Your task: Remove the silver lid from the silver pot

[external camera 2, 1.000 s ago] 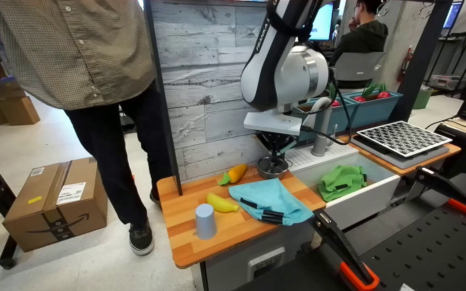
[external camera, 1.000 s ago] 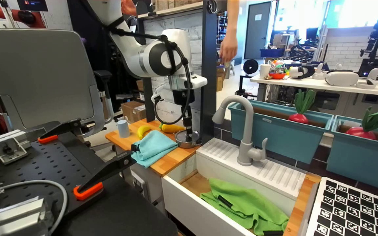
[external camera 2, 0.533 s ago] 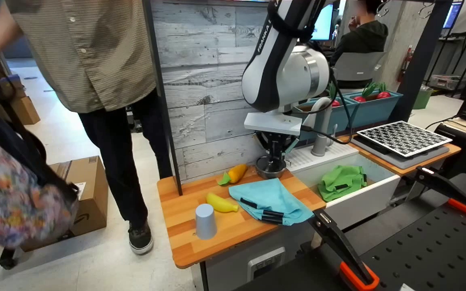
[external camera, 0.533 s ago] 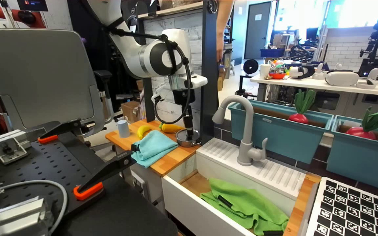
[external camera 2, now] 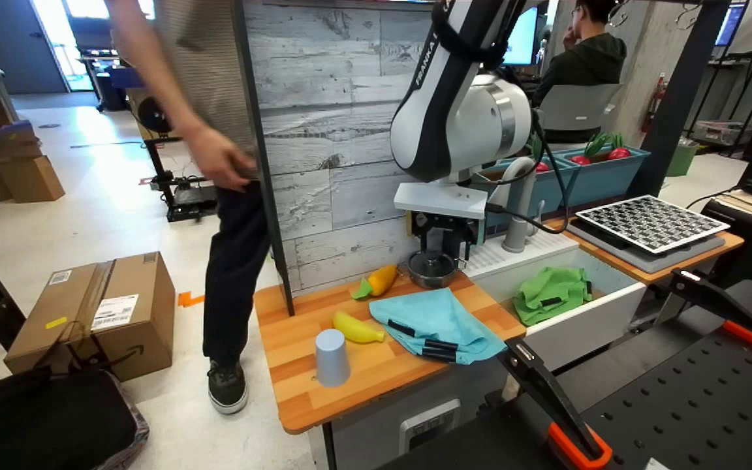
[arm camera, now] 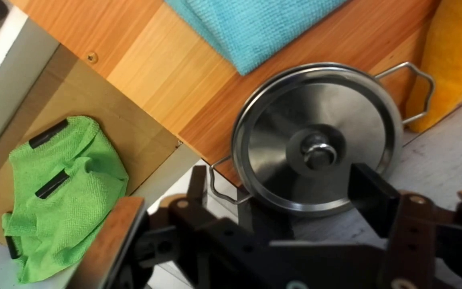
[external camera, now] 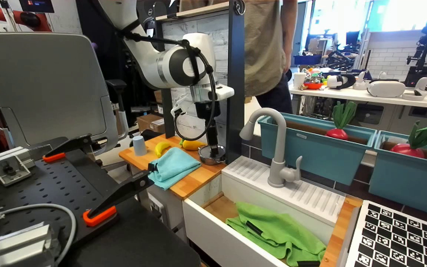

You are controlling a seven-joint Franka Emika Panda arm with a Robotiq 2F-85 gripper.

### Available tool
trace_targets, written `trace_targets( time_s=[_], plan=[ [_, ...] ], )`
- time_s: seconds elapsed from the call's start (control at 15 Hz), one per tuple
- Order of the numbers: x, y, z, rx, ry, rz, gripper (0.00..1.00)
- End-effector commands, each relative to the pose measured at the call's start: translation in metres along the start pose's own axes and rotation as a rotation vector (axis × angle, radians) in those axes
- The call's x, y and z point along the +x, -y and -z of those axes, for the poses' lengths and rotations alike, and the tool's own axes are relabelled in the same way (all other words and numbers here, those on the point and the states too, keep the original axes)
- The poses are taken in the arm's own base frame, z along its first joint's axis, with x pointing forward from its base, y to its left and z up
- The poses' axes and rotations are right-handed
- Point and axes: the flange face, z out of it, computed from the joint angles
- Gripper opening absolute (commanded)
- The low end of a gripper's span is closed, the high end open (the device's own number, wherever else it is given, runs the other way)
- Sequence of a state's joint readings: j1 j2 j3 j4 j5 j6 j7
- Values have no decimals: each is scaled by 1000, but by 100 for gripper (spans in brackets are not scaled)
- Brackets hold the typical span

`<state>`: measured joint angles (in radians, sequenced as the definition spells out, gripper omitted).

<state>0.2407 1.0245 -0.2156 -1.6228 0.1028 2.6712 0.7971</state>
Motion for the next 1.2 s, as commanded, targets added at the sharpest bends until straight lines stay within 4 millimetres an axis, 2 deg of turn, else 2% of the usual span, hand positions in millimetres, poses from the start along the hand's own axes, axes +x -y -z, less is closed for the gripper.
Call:
trace_targets(
  time_s=[0.0, 0.4, 0.47, 0.53, 0.8, 1.13],
  plan=[
    [5, 9, 0, 18, -10, 7, 100],
    [0, 14, -4, 17, 5, 18, 100],
    [-1, 15, -6, 14, 7, 20, 83],
    [-2, 16, -7, 10, 8, 24, 72],
    [-2, 16, -11, 2, 8, 26, 40],
    [-2, 17, -12, 4, 8, 23, 5]
  ],
)
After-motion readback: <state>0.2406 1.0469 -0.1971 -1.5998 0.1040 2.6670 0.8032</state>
